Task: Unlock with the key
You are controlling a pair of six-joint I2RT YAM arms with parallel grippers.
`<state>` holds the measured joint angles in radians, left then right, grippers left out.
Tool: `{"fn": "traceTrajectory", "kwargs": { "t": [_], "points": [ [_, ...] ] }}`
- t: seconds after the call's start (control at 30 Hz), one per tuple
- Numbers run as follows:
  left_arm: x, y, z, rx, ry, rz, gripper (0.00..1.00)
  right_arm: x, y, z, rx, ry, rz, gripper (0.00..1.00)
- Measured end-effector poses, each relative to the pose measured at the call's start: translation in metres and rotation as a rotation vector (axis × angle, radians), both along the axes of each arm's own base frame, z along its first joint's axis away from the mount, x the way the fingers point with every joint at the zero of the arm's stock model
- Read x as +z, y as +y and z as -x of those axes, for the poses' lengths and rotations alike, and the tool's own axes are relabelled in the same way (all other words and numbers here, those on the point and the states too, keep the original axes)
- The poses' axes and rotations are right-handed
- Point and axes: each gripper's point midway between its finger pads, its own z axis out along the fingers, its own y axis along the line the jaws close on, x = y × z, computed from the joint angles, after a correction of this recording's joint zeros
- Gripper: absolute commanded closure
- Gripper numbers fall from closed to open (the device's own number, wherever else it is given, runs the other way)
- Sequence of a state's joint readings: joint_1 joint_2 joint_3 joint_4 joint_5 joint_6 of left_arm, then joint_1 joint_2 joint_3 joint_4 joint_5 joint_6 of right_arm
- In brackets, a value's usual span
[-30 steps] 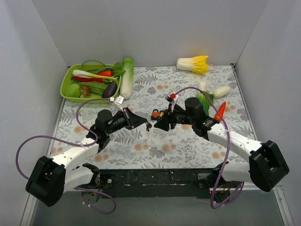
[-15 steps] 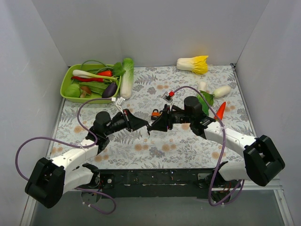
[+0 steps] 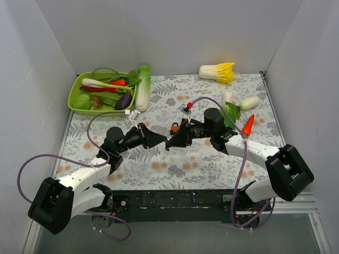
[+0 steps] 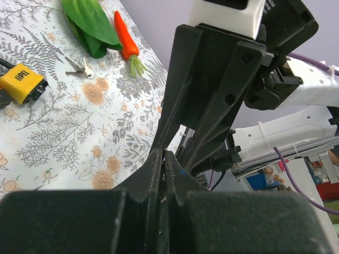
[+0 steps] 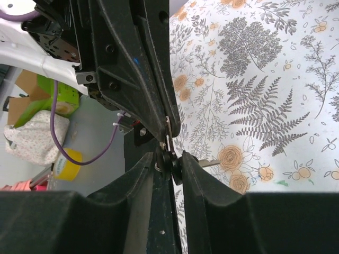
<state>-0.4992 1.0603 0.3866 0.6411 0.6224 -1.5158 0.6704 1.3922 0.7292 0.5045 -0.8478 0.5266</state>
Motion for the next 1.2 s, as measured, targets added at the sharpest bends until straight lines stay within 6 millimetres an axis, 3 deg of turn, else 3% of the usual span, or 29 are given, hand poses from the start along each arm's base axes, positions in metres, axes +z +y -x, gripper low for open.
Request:
{"fn": "traceTrajectory", "kwargs": {
  "t": [0.2, 0.33, 0.37, 0.43, 0.5, 0.53, 0.6, 0.9, 1.2],
  "points": [
    [0.003, 0.0, 0.003, -0.013, -0.016, 0.013, 1.0, 0.001, 0.005, 0.002, 0.02, 0.036, -0.021, 0.79],
    [0.003, 0.0, 0.002, -0.009, -0.022, 0.019, 1.0, 0.001, 0.006, 0.002, 0.03, 0.05, -0.029, 0.99],
    [0.004, 0.0, 0.002, -0.009, -0.025, 0.022, 1.0, 0.001, 0.007, 0.002, 0.032, 0.05, -0.031, 0.99],
    [0.004, 0.0, 0.002, -0.007, -0.028, 0.028, 0.85, 0.002, 0.007, 0.002, 0.033, 0.056, -0.034, 0.99],
    [0.005, 0.0, 0.0, -0.002, -0.035, 0.035, 0.5, 0.003, 0.007, 0.002, 0.032, 0.063, -0.037, 0.99],
    [0.005, 0.0, -0.002, 0.004, -0.036, 0.036, 0.25, 0.004, 0.008, 0.002, 0.032, 0.066, -0.039, 0.99],
    [0.004, -0.001, -0.005, 0.013, -0.038, 0.037, 0.02, 0.006, 0.007, 0.001, 0.027, 0.078, -0.044, 0.99],
    [0.013, 0.003, -0.008, 0.049, -0.092, 0.079, 0.02, 0.022, -0.016, -0.034, -0.101, 0.075, -0.075, 0.99],
    [0.013, -0.006, 0.005, -0.064, -0.154, 0.143, 0.02, 0.051, -0.021, -0.035, -0.112, 0.037, -0.112, 0.99]
  ]
}}
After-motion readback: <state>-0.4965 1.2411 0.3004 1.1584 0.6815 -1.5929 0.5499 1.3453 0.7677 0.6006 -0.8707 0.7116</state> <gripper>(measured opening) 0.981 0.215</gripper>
